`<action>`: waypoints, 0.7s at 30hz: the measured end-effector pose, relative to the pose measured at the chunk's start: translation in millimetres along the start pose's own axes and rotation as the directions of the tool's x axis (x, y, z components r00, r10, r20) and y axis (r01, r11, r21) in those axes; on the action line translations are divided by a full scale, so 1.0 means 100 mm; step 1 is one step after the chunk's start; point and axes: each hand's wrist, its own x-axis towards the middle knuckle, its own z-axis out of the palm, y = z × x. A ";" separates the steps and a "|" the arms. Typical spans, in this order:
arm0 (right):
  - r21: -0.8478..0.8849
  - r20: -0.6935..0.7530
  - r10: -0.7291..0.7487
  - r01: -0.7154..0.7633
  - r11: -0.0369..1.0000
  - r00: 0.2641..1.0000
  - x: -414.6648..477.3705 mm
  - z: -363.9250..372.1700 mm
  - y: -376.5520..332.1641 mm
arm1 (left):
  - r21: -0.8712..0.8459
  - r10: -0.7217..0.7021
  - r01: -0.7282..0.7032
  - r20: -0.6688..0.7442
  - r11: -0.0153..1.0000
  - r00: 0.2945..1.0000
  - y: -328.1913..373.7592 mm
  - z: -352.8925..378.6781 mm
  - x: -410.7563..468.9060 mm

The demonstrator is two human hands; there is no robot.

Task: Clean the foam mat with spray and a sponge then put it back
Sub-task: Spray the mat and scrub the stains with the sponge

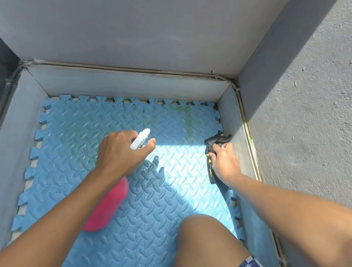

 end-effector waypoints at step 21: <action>0.113 -0.116 -0.110 0.123 0.986 0.987 1.19 0.16 -1.54 | -0.021 -0.102 0.100 -0.077 0.995 0.992 -0.20 -0.13 -0.12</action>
